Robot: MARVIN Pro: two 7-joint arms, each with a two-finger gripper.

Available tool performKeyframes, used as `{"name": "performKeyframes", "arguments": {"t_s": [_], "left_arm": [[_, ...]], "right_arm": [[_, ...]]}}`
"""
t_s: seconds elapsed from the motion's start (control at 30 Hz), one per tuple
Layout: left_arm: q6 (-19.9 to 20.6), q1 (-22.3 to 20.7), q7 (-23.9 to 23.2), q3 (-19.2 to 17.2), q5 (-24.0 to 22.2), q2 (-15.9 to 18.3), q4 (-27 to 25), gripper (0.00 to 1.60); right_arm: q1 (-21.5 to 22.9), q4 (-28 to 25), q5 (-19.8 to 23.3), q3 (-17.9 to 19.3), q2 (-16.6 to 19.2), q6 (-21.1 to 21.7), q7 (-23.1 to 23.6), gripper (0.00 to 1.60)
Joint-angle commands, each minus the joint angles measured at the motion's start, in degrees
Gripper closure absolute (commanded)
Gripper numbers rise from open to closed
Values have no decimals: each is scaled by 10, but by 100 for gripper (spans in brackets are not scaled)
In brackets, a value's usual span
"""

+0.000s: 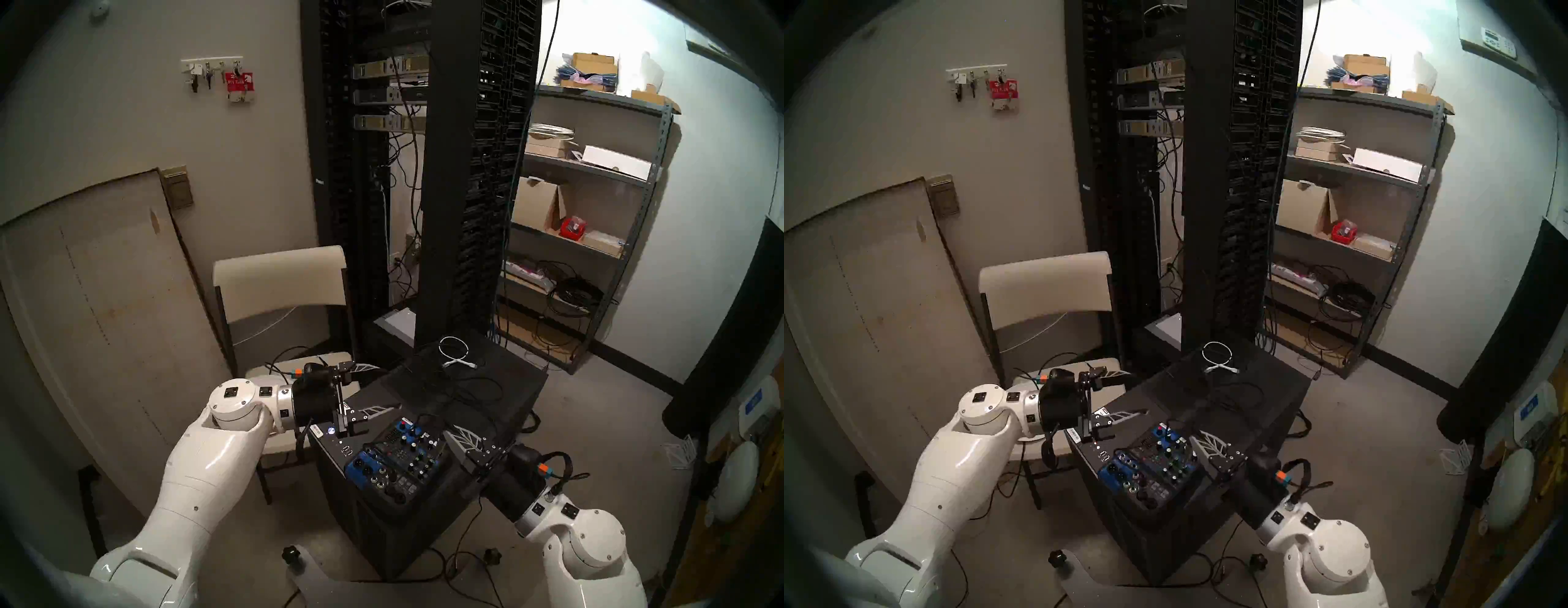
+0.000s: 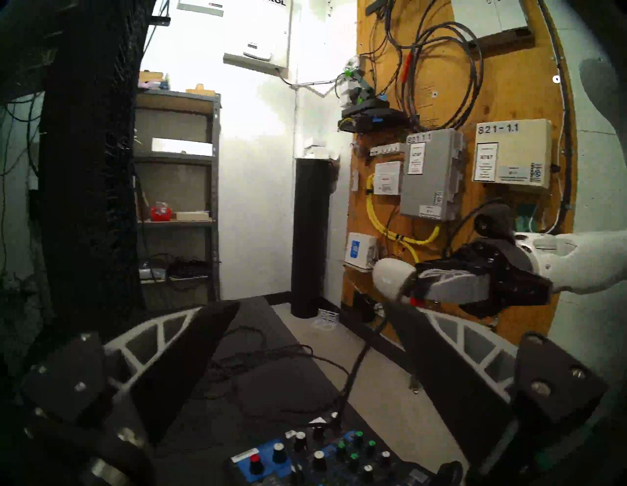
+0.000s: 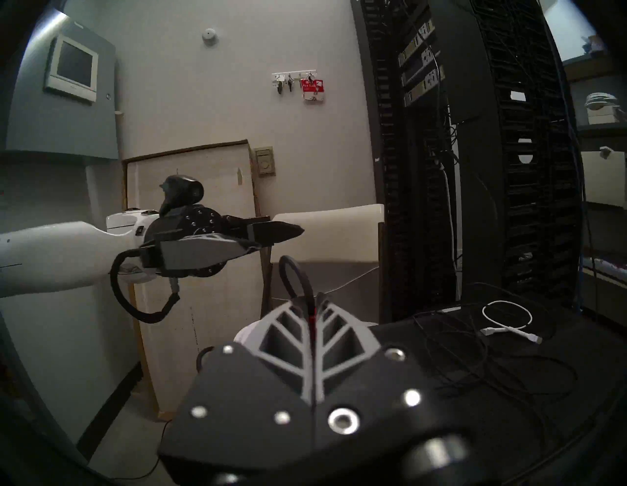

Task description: Insert aux cable

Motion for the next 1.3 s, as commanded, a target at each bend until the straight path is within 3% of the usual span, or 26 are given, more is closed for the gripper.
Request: {"name": "performKeyframes", "arguments": {"t_s": [0.0,0.07,0.27,1.0,1.27], "left_arm": [[-45,-7,50,-5,34,-13,2,0],[-62,-8,80,-13,47,-21,15,0],[-83,-15,112,-25,57,-31,31,0],[-115,-30,142,-24,72,-49,48,0],[-120,-34,152,-23,79,-52,51,0]], "right_arm": [[-37,-19,-18,-13,-23,-56,-16,160],[-41,-17,-26,-16,-26,-70,-22,160],[-44,-8,-35,-24,-32,-86,-28,160],[-47,26,-36,-44,-29,-112,-9,160],[-45,51,-38,-50,-33,-143,-14,160]]}}
